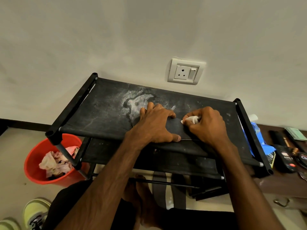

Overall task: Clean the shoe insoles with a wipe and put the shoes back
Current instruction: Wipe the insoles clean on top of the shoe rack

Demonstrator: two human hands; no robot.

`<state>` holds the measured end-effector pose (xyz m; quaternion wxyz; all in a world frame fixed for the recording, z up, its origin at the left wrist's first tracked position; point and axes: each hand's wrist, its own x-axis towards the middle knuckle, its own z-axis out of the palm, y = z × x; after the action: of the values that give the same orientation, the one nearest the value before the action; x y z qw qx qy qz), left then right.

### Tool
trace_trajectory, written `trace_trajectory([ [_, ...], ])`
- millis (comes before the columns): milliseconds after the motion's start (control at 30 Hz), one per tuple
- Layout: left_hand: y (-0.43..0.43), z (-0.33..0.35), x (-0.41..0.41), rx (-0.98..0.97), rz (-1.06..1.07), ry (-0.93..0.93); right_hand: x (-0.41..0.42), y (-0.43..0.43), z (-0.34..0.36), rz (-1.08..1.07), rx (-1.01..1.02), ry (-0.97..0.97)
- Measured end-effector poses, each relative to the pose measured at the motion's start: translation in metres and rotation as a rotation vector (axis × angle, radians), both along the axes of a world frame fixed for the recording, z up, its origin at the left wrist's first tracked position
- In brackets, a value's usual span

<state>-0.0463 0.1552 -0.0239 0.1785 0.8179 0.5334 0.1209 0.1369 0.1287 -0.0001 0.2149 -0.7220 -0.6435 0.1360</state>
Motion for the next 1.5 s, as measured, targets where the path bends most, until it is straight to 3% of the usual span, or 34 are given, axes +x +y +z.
trace_trajectory([
  [133,0.0,0.001,0.0,-0.002,0.002,0.009,0.0,0.008,-0.001,0.029,-0.004,-0.018],
  [333,0.001,0.001,-0.001,0.019,-0.008,0.024,0.0,-0.008,0.002,0.279,-0.118,0.075],
  [667,0.0,0.0,-0.002,0.0,-0.01,0.019,0.002,0.023,-0.007,0.024,0.038,0.041],
  [800,-0.001,-0.002,-0.001,0.027,-0.006,0.013,0.023,0.016,-0.002,-0.05,0.191,0.204],
  [900,-0.002,-0.002,0.004,0.026,-0.023,0.018,0.037,0.006,0.006,-0.038,0.189,0.255],
  [1167,-0.004,-0.001,0.014,0.05,-0.05,-0.002,0.034,-0.022,0.011,0.256,-0.125,0.108],
  [1500,0.0,-0.002,0.016,-0.027,-0.051,-0.017,0.017,0.017,-0.002,0.072,-0.015,0.009],
])
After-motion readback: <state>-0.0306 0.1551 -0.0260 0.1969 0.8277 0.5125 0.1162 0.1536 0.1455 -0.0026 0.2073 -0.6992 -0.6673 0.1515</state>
